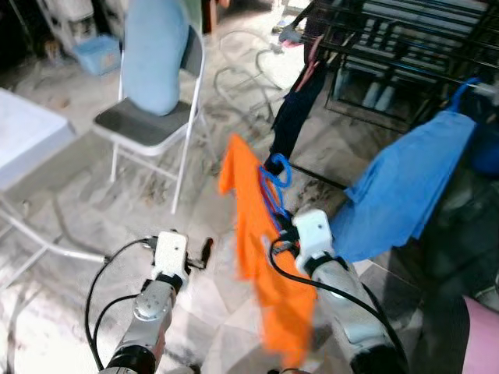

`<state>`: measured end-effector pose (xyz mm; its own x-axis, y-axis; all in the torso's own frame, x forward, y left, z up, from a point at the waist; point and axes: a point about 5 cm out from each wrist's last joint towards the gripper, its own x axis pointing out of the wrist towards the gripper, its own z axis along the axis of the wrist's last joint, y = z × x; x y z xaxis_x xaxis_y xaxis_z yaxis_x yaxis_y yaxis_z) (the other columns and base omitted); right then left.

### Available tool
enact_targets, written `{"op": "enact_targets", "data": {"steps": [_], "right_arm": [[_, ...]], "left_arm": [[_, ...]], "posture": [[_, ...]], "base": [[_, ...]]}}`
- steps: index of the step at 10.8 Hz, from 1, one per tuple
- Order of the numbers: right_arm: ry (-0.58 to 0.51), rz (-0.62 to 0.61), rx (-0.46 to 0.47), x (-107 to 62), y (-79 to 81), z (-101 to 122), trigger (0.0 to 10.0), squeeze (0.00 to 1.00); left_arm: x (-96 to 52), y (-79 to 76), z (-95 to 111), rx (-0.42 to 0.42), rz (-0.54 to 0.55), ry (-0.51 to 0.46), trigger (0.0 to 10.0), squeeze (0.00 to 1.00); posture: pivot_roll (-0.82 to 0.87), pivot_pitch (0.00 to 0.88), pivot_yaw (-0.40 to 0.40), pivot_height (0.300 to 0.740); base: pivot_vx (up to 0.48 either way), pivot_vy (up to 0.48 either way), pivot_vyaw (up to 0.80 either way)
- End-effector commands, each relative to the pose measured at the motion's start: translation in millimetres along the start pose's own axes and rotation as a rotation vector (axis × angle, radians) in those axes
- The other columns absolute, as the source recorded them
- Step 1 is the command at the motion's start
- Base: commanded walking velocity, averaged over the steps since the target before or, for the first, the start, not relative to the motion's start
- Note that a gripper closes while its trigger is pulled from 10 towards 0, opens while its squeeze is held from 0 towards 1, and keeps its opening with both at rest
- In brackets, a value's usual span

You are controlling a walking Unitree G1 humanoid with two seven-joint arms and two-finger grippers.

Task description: Hang hanger

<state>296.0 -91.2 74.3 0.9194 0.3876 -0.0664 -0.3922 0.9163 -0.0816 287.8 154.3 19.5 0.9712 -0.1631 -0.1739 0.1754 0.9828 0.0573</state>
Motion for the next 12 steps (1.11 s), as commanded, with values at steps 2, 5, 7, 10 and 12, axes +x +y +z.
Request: {"op": "enact_targets", "data": {"steps": [2,5,7,10,12], "right_arm": [[-0.01,-0.062,0.028,-5.5,-10.0,-5.7,10.0,0.0],[0.012,-0.165,0.014,-23.5,-33.8,-15.8,10.0,0.0],[0.009,-0.127,0.002,-24.7,-26.6,-17.6,10.0,0.0],[-0.042,-0.091,0.017,-22.3,-14.5,-7.6,10.0,0.0],[-0.06,-0.037,-0.006,-24.3,-13.2,-0.2,10.0,0.0]], "left_arm": [[-6.4,-3.9,-7.1,0.009,-0.003,0.013,10.0,0.0],[-12.5,-10.8,-18.6,0.051,-0.081,0.065,10.0,0.0],[-11.7,-6.5,-20.3,-0.01,-0.072,0.102,10.0,0.0],[-4.8,-13.5,-10.8,0.056,-0.129,0.068,10.0,0.0],[-0.9,-20.1,-8.2,0.083,-0.173,0.07,10.0,0.0]], "posture": [[0.01,0.14,-0.034,0.74],[-0.05,0.137,-0.029,0.74],[-0.06,0.129,-0.012,0.74],[-0.09,0.142,0.027,0.74],[-0.12,0.145,0.022,0.74]], "base": [[0.0,0.0,0.0],[0.0,0.0,0.27],[0.0,0.0,0.8],[0.0,0.0,0.8],[0.0,0.0,0.8]]}}
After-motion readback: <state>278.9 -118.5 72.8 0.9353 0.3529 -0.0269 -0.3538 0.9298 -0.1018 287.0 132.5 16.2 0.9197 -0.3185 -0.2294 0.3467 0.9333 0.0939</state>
